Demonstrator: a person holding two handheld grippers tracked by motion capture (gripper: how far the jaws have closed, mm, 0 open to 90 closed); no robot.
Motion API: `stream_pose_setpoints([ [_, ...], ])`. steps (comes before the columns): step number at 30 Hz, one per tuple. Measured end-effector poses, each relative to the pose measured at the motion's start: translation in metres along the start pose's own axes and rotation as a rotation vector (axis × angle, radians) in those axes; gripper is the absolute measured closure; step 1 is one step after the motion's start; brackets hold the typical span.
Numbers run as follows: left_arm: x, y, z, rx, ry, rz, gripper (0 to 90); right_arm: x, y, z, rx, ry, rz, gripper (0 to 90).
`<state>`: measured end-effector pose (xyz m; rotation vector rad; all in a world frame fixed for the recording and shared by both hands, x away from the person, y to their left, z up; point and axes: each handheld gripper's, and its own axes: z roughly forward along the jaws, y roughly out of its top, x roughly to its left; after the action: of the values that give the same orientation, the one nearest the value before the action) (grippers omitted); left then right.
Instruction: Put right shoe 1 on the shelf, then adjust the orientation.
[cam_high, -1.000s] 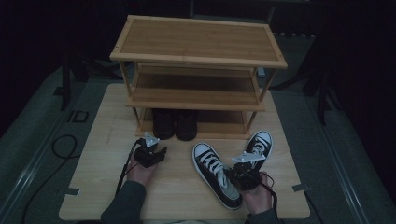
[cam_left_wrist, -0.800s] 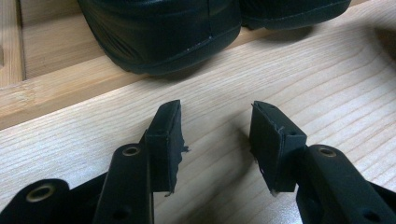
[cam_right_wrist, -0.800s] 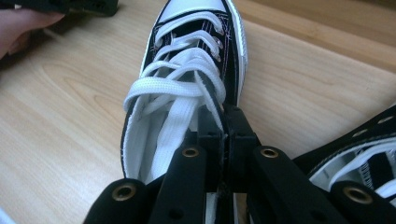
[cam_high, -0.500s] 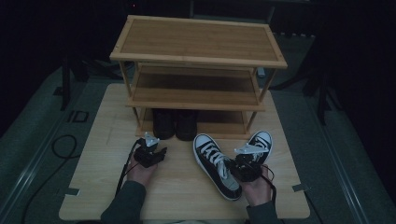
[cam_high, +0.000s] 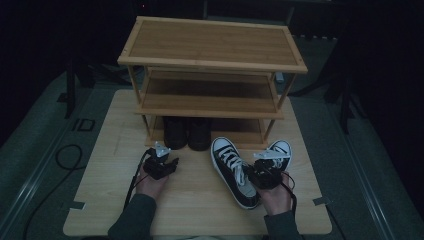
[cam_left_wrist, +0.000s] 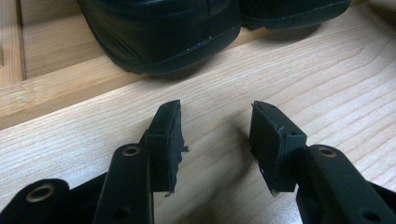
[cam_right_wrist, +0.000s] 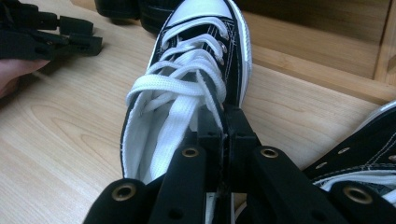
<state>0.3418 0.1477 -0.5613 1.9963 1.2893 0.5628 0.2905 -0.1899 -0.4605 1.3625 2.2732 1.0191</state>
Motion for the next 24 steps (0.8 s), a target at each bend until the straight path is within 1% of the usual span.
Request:
stream_pose_setpoints([
  [10, 0.0, 0.0, 0.0, 0.0, 0.0, 0.0, 54.3, -0.002, 0.007, -0.002, -0.024, -0.002, 0.026, 87.6],
  [15, 0.0, 0.0, 0.0, 0.0, -0.001, 0.0, 54.3, -0.003, 0.013, -0.003, -0.053, -0.007, 0.04, 87.6],
  [18, 0.0, 0.0, 0.0, 0.0, -0.001, 0.0, 54.3, -0.004, 0.018, -0.001, -0.067, -0.015, 0.047, 87.5],
  [24, 0.0, 0.0, 0.0, 0.0, -0.001, 0.0, 54.3, -0.006, 0.025, 0.005, -0.078, -0.034, 0.057, 87.5],
])
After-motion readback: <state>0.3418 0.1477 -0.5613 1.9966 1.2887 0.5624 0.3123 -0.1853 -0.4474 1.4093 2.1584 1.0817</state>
